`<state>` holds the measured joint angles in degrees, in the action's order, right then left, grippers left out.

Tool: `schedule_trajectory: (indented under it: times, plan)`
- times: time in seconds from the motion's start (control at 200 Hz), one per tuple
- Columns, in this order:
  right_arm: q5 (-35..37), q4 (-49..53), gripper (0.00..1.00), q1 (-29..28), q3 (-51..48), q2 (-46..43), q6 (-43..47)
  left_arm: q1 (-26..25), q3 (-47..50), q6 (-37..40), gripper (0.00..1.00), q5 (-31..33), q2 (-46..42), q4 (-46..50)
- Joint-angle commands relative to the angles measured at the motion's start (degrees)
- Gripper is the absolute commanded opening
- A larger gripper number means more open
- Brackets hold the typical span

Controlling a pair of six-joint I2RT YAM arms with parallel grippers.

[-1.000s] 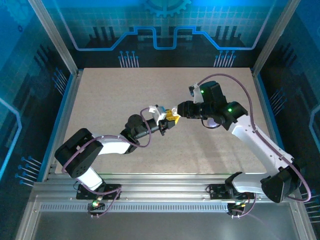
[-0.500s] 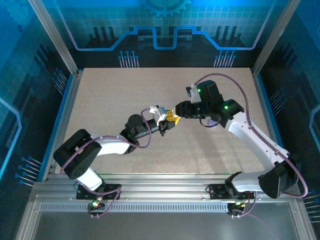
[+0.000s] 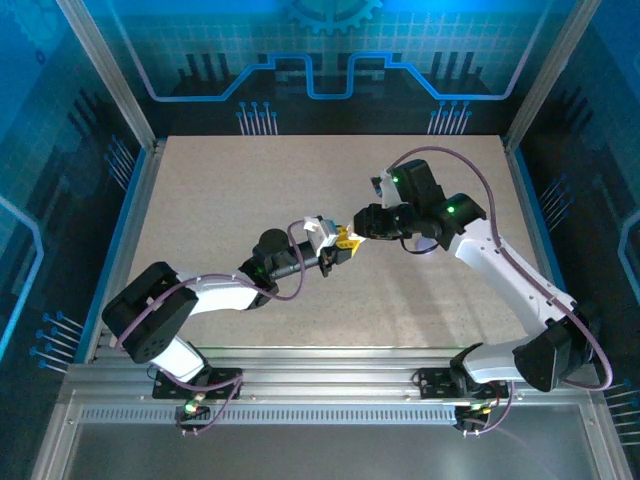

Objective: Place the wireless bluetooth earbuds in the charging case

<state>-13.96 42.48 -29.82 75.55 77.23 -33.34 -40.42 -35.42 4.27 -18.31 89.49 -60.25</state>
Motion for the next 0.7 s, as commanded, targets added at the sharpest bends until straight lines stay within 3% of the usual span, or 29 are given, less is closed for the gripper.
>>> schedule_trajectory:
  times: [0.0, 0.695]
  plan:
    - [-0.2, 1.2, 0.27, 0.5, -0.2, -0.1, 0.3, -0.5, -1.0, 0.7, 0.10, -1.5, -1.7, -2.3]
    - [-2.1, -5.6, 0.22, 0.6, -5.3, 1.2, -3.6, -0.6, -1.6, 0.7, 0.10, -0.2, -0.5, -0.2]
